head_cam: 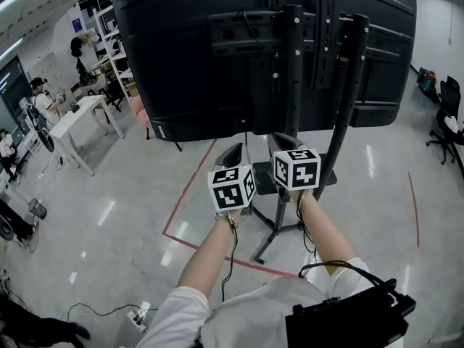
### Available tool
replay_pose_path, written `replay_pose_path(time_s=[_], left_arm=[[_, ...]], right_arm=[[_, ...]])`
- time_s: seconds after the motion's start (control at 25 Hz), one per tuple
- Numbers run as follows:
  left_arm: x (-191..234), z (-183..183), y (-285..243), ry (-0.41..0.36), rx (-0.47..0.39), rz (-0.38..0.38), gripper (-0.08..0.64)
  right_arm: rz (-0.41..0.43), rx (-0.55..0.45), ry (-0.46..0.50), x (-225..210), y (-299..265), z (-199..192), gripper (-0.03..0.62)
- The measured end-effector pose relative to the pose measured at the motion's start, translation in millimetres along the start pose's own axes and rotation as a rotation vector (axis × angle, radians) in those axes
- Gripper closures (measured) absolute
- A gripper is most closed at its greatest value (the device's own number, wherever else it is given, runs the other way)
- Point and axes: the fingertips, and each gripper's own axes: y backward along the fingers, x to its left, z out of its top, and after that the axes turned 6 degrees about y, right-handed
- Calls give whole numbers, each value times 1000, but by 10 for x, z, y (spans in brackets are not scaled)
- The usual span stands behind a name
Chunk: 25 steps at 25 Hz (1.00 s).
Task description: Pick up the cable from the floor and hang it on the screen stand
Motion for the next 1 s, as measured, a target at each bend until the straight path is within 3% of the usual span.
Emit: replay_pose_path(time_s=[1.0], left_arm=[[-128,2,-132,22,-9,1,558]], right_arm=[[20,11,18,-103,25,22,575]])
